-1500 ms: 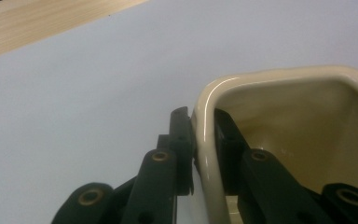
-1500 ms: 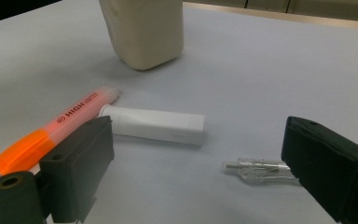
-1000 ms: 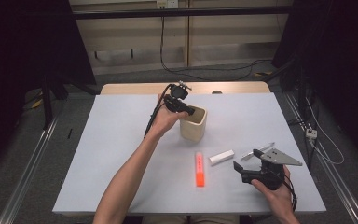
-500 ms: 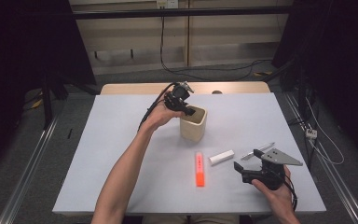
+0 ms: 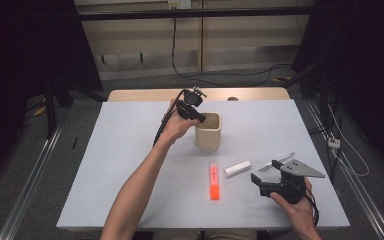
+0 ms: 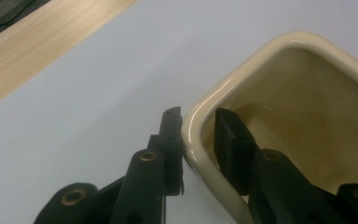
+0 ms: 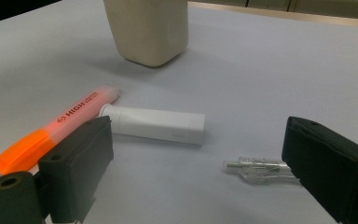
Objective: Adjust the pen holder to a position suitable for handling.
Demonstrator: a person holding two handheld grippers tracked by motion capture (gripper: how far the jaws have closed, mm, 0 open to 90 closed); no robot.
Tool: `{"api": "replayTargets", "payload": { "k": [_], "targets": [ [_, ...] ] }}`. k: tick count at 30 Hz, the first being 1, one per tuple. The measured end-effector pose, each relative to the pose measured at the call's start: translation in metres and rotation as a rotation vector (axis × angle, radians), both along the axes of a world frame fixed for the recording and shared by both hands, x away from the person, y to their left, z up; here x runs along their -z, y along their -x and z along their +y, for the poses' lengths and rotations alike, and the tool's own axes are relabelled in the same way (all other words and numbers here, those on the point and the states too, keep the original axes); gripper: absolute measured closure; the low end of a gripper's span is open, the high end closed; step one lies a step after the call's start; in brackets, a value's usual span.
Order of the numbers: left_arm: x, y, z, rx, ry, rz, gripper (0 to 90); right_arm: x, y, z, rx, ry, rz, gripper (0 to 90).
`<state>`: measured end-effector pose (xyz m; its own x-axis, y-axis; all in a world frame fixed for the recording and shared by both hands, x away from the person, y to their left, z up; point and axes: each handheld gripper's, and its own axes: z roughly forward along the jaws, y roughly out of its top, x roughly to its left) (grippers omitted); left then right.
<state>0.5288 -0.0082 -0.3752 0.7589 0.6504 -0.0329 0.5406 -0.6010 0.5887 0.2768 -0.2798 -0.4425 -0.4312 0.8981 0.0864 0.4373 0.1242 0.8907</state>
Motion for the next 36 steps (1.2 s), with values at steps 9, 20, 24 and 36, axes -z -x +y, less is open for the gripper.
{"api": "replayTargets", "payload": {
  "k": [9,20,24,36],
  "targets": [
    [0.0,0.001,-0.002,0.01,-0.01,-0.014,73.3,0.0,0.0,0.0,0.0,0.003,-0.001,9.0],
    [0.002,0.01,0.013,0.006,0.092,-0.034,54.0,-0.002,0.0,0.002,-0.002,0.002,0.001,9.0],
    [-0.001,0.014,0.018,-0.008,0.119,-0.047,41.3,-0.001,-0.001,0.004,0.001,0.004,0.001,9.0],
    [-0.005,0.03,0.044,-0.099,0.268,-0.066,8.9,-0.001,-0.001,0.001,0.005,0.006,0.003,8.9]
  ]
}}
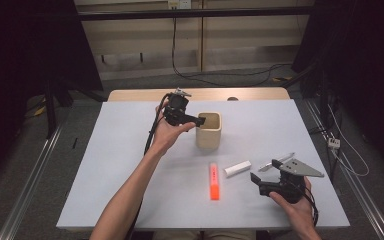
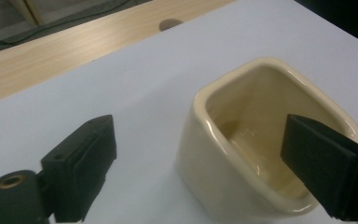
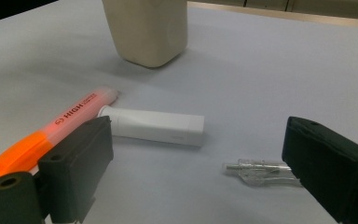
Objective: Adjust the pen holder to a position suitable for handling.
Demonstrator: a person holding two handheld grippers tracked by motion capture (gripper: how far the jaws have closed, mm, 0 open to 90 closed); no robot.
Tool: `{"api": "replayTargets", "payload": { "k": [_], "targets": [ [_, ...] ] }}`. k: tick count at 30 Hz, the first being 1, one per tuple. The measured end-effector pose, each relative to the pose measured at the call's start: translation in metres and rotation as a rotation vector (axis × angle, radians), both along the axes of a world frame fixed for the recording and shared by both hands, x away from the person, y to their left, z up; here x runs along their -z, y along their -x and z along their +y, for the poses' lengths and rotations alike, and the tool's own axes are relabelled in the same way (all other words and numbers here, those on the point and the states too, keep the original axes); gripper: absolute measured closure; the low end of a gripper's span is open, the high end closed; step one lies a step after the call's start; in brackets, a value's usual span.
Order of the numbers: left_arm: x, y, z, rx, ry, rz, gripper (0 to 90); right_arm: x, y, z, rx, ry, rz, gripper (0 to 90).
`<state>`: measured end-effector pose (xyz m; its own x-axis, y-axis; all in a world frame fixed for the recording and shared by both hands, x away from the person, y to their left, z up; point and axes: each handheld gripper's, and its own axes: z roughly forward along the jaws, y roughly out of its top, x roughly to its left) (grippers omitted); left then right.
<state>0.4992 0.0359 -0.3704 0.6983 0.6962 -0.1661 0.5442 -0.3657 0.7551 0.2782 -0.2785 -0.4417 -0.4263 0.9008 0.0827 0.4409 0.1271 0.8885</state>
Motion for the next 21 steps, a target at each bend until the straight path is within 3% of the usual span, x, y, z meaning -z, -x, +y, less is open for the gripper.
{"api": "replayTargets", "payload": {
  "k": [5,7,10,14,17,21],
  "targets": [
    [-0.001,0.016,0.01,-0.004,0.023,-0.041,6.3,-0.001,0.001,0.0,-0.004,0.004,-0.006,8.9],
    [0.001,0.024,0.017,0.033,0.043,-0.046,6.0,-0.001,0.001,0.0,-0.003,0.002,-0.008,8.9],
    [0.003,0.031,0.026,0.036,0.034,-0.042,5.0,-0.001,0.002,0.0,0.0,0.002,-0.009,8.9],
    [0.004,0.041,0.037,0.029,-0.001,-0.095,7.0,-0.001,0.001,-0.003,0.007,-0.003,-0.007,8.9],
    [0.004,0.048,0.046,0.026,0.013,-0.111,9.7,-0.001,0.0,-0.003,0.009,-0.001,-0.006,8.8],
    [0.005,0.058,0.056,0.018,-0.005,-0.135,9.0,-0.002,0.001,-0.002,0.008,0.0,-0.009,8.9]
  ]
}}
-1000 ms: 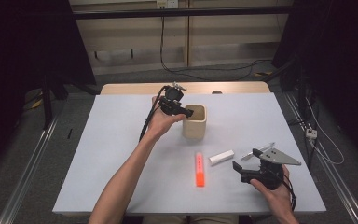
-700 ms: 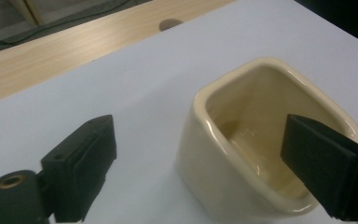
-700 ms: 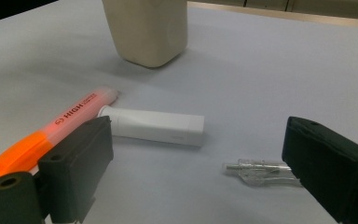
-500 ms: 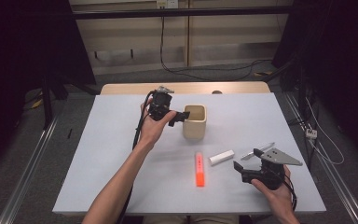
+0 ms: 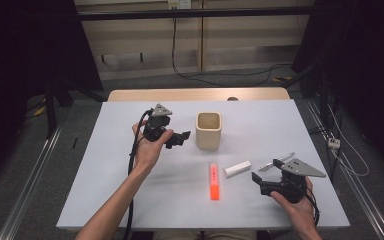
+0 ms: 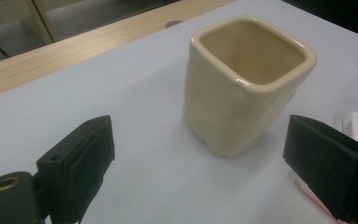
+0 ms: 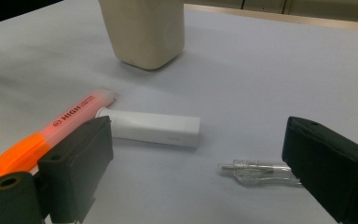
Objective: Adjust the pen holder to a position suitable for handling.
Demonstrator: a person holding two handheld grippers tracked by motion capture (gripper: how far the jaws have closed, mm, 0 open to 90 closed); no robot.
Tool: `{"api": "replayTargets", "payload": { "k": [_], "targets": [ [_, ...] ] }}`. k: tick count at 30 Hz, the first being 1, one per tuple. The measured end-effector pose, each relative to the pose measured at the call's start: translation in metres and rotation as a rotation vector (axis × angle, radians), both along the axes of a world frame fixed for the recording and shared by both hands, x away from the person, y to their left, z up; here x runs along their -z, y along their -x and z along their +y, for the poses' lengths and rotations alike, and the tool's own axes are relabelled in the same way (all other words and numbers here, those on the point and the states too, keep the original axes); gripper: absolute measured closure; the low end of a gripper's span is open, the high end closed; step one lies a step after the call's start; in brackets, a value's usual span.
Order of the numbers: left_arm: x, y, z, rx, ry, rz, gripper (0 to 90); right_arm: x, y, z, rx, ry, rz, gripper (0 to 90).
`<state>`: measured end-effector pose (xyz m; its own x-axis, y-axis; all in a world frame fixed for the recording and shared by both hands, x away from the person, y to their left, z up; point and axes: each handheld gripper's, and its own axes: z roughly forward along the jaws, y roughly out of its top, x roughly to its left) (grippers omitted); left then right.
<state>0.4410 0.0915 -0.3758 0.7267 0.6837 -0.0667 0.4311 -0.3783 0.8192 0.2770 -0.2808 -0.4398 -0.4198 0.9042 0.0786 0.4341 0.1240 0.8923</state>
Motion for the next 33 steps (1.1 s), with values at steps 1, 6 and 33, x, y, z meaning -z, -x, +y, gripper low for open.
{"api": "replayTargets", "payload": {
  "k": [1,6,33],
  "targets": [
    [0.0,0.002,0.002,0.0,-0.005,-0.007,9.0,0.0,0.0,0.0,0.001,0.001,-0.003,8.9],
    [0.005,0.016,0.011,-0.005,-0.022,-0.031,8.4,-0.001,0.001,-0.001,0.007,0.001,-0.007,8.9],
    [0.04,0.084,0.068,-0.009,-0.035,-0.043,8.4,0.0,0.0,-0.001,0.007,0.006,-0.001,8.9]
  ]
}}
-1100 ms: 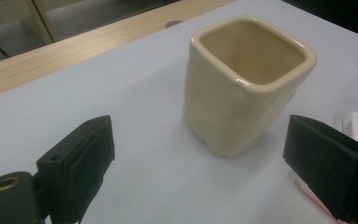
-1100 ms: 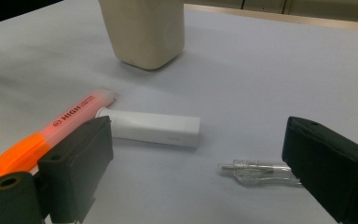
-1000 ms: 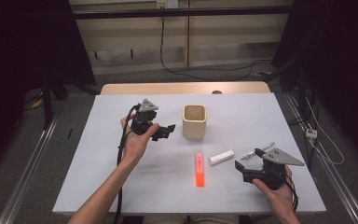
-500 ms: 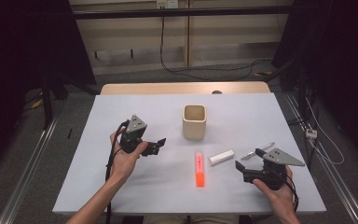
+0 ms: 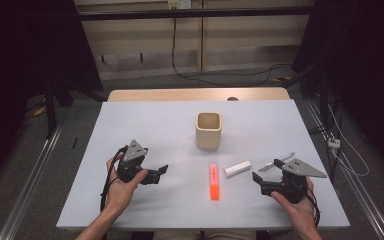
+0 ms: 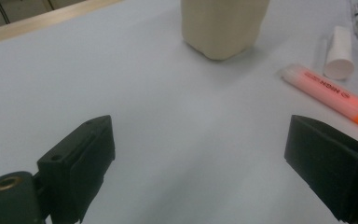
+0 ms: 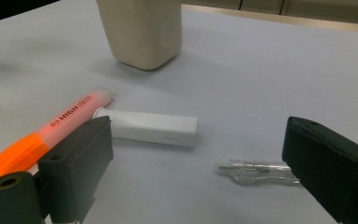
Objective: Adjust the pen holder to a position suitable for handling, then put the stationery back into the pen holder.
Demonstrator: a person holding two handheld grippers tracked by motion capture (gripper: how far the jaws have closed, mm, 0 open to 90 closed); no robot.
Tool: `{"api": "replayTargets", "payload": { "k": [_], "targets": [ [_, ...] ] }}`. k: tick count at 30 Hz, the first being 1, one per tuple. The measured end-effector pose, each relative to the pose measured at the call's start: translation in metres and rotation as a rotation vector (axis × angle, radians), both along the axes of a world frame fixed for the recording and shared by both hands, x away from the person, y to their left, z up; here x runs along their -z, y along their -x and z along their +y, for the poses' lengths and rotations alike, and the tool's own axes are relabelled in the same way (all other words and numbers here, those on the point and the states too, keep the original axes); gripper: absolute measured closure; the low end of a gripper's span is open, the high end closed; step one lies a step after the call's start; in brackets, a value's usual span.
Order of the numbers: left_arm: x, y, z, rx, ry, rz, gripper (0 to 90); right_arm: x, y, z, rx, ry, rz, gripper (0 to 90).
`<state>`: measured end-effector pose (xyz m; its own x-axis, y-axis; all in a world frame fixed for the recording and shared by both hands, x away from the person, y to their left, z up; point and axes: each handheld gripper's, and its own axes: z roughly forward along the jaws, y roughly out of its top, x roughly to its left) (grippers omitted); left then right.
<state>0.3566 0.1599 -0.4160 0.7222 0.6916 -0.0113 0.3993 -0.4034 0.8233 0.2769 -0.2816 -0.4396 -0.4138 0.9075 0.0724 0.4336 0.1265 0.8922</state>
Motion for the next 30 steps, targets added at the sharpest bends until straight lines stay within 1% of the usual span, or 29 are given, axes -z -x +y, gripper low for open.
{"api": "replayTargets", "payload": {
  "k": [3,6,10,11,12,14,16,19,21,22,23,24,25,28,30],
  "targets": [
    [0.001,0.006,0.006,-0.005,0.02,0.005,8.6,0.0,0.0,0.001,-0.002,0.002,-0.001,8.9],
    [0.004,0.013,0.01,-0.013,0.021,0.002,8.5,0.0,0.0,0.0,-0.001,0.002,-0.001,8.8],
    [0.007,0.025,0.014,-0.021,0.029,0.014,8.5,0.0,0.0,0.0,0.001,0.0,0.003,8.9],
    [0.008,0.028,0.014,-0.019,0.032,0.013,8.5,0.0,0.0,0.0,0.001,0.0,0.002,8.9],
    [0.009,0.03,0.014,-0.01,0.024,0.01,8.5,0.0,0.0,0.001,-0.001,0.002,0.002,8.8],
    [0.012,0.035,0.015,-0.008,0.026,0.012,8.5,0.0,0.0,0.001,-0.003,0.002,0.0,8.9],
    [0.015,0.038,0.015,-0.011,0.035,0.022,8.5,0.0,0.0,0.0,-0.002,0.003,-0.001,8.8],
    [0.018,0.041,0.015,-0.007,0.033,0.016,8.5,0.0,0.0,0.0,-0.002,0.001,-0.001,8.7],
    [0.019,0.041,0.016,0.004,0.031,0.023,8.4,-0.001,0.0,0.0,-0.007,-0.008,0.003,8.5],
    [0.02,0.04,0.017,-0.006,0.031,0.01,8.3,-0.001,-0.001,0.0,-0.009,-0.022,0.007,8.4],
    [0.02,0.04,0.019,-0.022,0.036,0.013,8.3,-0.001,-0.002,0.0,-0.018,-0.04,0.01,8.1],
    [0.021,0.039,0.021,-0.027,0.044,0.023,8.3,-0.002,-0.003,0.001,-0.024,-0.052,0.014,7.7],
    [0.022,0.039,0.022,-0.035,0.055,0.033,8.3,-0.002,-0.003,0.002,-0.029,-0.048,0.014,6.9],
    [0.021,0.039,0.024,-0.038,0.054,0.024,8.3,-0.005,-0.004,0.004,-0.039,-0.018,0.009,5.2],
    [0.021,0.04,0.024,-0.038,0.053,0.025,8.3,-0.007,-0.005,0.003,-0.027,-0.015,0.007,5.2]
  ]
}}
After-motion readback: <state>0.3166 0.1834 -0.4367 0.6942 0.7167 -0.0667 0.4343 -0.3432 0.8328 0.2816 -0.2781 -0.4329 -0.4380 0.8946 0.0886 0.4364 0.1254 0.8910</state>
